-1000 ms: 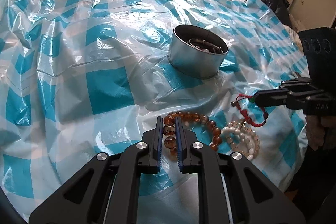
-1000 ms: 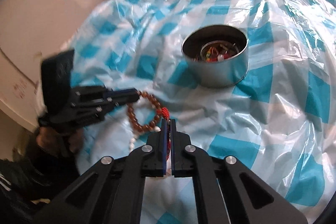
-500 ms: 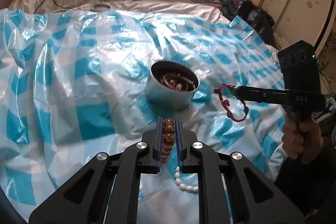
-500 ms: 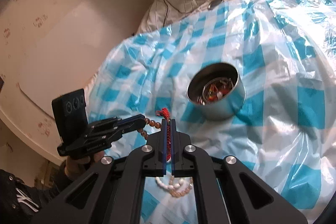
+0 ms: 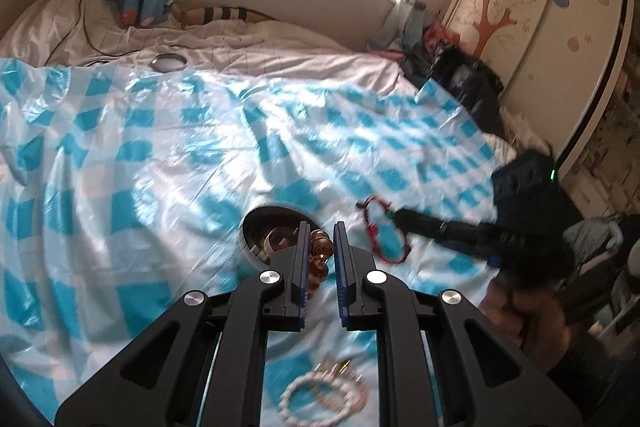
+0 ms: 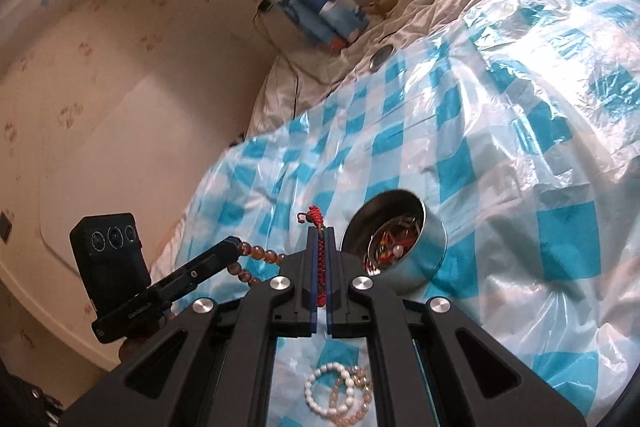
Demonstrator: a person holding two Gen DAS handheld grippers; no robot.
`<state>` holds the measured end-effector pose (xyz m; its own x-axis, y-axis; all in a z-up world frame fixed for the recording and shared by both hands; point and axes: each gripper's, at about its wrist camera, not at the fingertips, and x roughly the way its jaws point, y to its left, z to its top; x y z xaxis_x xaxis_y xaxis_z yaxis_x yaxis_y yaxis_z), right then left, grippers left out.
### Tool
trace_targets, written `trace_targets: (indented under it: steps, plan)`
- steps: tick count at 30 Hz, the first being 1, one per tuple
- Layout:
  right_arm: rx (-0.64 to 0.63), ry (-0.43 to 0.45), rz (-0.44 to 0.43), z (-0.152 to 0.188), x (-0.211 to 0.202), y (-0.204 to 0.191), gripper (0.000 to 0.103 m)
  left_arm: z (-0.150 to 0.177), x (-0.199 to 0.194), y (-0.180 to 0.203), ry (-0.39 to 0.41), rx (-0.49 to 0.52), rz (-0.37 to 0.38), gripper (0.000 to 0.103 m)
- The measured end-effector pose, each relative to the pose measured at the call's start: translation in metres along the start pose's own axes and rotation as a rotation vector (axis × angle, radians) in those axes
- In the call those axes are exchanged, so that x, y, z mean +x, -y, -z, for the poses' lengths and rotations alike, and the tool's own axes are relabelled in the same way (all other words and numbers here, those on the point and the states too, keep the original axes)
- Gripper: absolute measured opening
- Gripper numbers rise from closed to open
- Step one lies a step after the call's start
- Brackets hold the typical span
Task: Organize jewelry
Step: 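Open the left gripper over the tin while right drops the red string bracelet in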
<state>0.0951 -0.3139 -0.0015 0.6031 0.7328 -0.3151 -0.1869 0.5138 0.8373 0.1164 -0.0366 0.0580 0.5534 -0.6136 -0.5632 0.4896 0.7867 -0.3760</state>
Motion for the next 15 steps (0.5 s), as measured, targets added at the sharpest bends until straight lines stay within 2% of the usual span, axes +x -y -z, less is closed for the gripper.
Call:
trace_targets:
  steps: [5,6,8,11,13,15]
  plan:
    - [0.025,0.009,0.006,-0.002,0.005,0.004,0.003,-0.017,0.030,0.003,0.058,-0.064,0.073,0.010]
    - [0.019,0.007,0.011,-0.002,0.006,0.004,0.003,-0.018,0.036,0.002,0.063,-0.076,0.068,0.010]
    - [0.007,0.003,0.028,-0.002,0.008,0.003,0.003,-0.016,0.057,-0.007,0.045,-0.110,0.023,0.011]
    - [0.002,0.003,0.070,-0.003,0.011,0.006,0.003,-0.002,0.086,-0.023,-0.050,-0.139,-0.115,0.011]
    - [0.015,0.005,0.082,-0.003,0.015,0.010,0.003,0.004,0.089,-0.033,-0.091,-0.162,-0.161,0.013]
    - [0.027,0.003,0.090,-0.003,0.022,0.013,0.003,0.003,0.080,-0.037,-0.075,-0.170,-0.171,0.027]
